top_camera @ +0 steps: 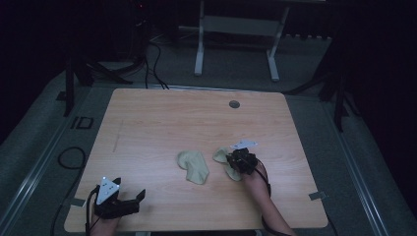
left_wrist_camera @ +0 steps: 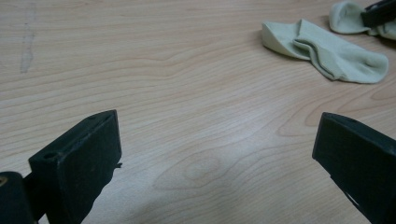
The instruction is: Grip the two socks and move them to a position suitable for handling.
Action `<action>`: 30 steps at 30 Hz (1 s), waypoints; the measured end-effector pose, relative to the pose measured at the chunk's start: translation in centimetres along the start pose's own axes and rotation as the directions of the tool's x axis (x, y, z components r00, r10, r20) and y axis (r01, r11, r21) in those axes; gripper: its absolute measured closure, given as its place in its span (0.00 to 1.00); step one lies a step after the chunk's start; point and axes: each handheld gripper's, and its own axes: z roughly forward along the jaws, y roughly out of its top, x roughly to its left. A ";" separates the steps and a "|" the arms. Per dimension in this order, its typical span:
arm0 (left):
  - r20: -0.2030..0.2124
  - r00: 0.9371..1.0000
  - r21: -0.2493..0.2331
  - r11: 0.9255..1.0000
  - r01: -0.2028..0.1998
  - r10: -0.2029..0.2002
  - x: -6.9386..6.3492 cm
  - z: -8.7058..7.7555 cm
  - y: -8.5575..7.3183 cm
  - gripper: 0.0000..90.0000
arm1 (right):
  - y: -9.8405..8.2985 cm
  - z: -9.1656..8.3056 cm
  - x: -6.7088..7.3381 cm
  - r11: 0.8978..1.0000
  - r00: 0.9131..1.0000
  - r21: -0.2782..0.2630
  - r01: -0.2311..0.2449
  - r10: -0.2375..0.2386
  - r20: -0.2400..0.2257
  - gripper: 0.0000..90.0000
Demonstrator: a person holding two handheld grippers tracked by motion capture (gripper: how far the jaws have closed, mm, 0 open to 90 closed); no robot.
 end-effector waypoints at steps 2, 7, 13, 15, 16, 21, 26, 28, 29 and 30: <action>0.005 1.000 0.003 1.000 -0.001 0.001 -0.1 0.1 0.0 0.01 | 0.2 -0.8 0.2 1.000 1.000 -0.015 0.016 -0.016 -0.004 0.91; 0.013 1.000 0.004 1.000 -0.009 0.009 -0.4 0.1 0.1 0.01 | 0.4 -3.3 0.9 0.997 0.998 -0.049 0.057 -0.058 -0.029 0.91; 0.022 1.000 0.004 1.000 -0.016 0.016 -0.9 0.1 0.2 0.01 | -0.3 -5.9 1.4 0.993 0.994 -0.074 0.087 -0.092 -0.061 0.91; 0.025 0.999 0.009 1.000 -0.022 0.021 -1.1 0.2 0.2 0.01 | -0.7 -6.6 1.7 0.992 0.992 -0.074 0.104 -0.109 -0.070 0.91; 0.028 0.999 0.009 1.000 -0.023 0.023 -1.1 0.2 0.2 0.01 | -0.9 -7.0 1.8 0.991 0.990 -0.074 0.112 -0.117 -0.073 0.91; 0.038 0.999 0.011 1.000 -0.027 0.027 -1.5 0.3 0.3 0.01 | -2.0 -8.2 2.4 0.987 0.983 -0.077 0.141 -0.149 -0.106 0.91; 0.056 0.998 0.012 0.999 -0.041 0.040 -2.1 0.4 0.5 0.01 | -3.2 -8.5 3.6 0.984 0.973 -0.070 0.166 -0.175 -0.148 0.90; 0.066 0.997 0.010 0.999 -0.047 0.047 -2.4 0.4 0.6 0.01 | -3.6 -8.5 4.2 0.982 0.970 -0.063 0.180 -0.188 -0.156 0.90; 0.069 0.996 0.011 0.999 -0.052 0.051 -2.5 0.4 0.6 0.01 | -3.8 -8.4 4.4 0.983 0.970 -0.058 0.174 -0.181 -0.164 0.90; 0.073 0.996 0.010 0.998 -0.056 0.056 -2.7 0.4 0.7 0.01 | -4.0 -8.3 4.6 0.984 0.968 -0.053 0.172 -0.179 -0.175 0.90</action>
